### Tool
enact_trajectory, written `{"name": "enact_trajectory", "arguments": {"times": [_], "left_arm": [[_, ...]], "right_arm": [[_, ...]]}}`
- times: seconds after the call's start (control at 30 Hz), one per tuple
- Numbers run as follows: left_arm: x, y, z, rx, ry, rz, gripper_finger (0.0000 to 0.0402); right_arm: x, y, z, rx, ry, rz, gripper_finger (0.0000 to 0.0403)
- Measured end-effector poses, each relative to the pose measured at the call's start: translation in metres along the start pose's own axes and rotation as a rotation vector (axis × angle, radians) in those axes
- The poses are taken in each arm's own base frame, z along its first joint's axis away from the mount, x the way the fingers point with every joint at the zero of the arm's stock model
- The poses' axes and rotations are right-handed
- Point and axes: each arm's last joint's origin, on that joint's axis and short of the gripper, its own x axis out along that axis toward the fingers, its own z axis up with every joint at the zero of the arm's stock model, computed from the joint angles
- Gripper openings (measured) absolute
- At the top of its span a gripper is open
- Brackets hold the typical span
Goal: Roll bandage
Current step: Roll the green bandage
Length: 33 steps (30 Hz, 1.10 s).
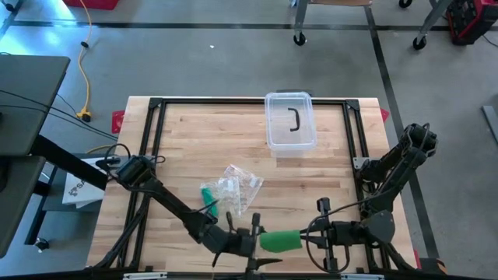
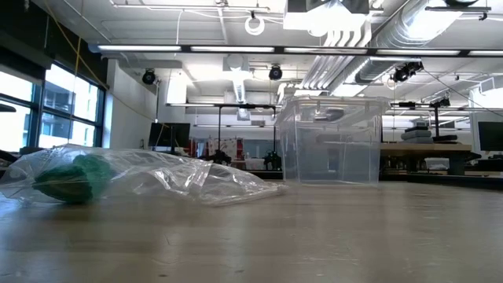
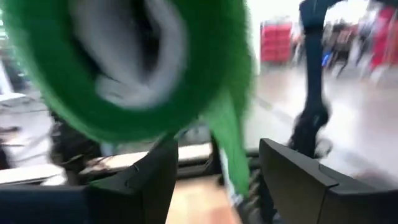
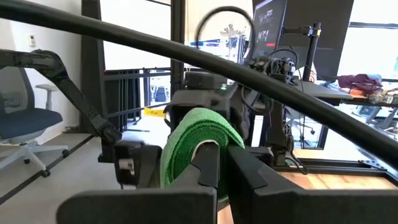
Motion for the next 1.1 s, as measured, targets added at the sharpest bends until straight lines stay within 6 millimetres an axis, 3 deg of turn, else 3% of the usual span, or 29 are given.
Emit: {"name": "enact_trajectory", "arguments": {"times": [0.43, 0.8, 0.97, 1.1], "left_arm": [[0.009, 0.001, -0.029, -0.344, -0.312, 0.057, 0.0223], [0.014, 0.011, -0.021, -0.371, -0.4, 0.059, 0.0205], [0.021, 0.008, -0.012, -0.305, -0.377, 0.073, 0.0169], [0.023, 0.007, -0.012, -0.27, -0.348, 0.085, 0.0106]], "right_arm": [[0.0, 0.0, 0.001, -0.011, -0.005, -0.001, 0.0], [0.003, -0.003, 0.0, -0.012, -0.005, -0.014, 0.0], [0.004, -0.004, 0.0, -0.012, -0.005, -0.02, 0.0], [0.004, -0.004, 0.0, -0.012, -0.006, -0.019, 0.0]]}}
